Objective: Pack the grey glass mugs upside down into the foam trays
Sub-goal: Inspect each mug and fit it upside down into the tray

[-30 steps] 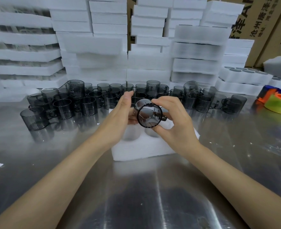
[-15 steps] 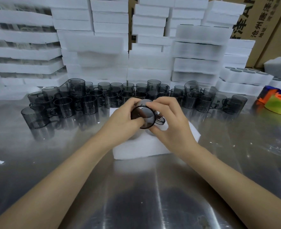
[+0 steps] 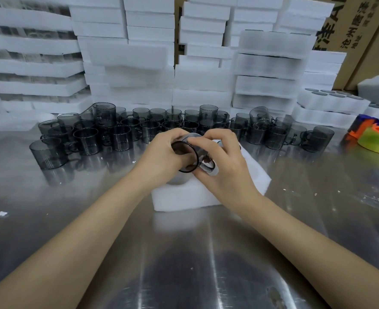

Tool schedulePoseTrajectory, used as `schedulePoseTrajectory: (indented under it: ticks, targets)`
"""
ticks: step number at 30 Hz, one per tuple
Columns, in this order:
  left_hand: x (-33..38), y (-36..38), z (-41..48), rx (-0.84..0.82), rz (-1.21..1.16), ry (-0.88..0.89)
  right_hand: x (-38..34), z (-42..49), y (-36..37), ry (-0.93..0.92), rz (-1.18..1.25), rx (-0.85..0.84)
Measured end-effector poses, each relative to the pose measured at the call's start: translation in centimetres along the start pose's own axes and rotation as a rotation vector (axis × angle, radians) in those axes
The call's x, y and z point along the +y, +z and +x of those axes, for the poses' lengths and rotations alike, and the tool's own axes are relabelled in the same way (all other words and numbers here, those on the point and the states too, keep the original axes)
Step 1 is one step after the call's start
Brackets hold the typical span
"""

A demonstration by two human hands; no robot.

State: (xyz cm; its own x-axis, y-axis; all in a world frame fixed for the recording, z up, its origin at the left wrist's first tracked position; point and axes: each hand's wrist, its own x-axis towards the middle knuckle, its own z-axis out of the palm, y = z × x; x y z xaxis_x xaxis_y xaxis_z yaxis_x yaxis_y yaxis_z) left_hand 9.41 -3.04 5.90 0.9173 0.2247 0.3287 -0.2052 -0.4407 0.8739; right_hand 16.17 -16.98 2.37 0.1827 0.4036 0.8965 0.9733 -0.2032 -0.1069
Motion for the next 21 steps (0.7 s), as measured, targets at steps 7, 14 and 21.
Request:
schedulePoseTrajectory:
  ticks: [7, 14, 21]
  targets:
    - [0.6, -0.2, 0.1, -0.049, -0.03, -0.064, -0.3, -0.1, -0.1, -0.007, -0.015, 0.005]
    - [1.0, 0.1, 0.0, -0.026, -0.02, -0.105, -0.1, 0.1, -0.3, -0.011, 0.086, -0.082]
    - [1.0, 0.6, -0.3, 0.061, -0.017, -0.086, -0.1, 0.3, -0.2, -0.048, 0.161, -0.147]
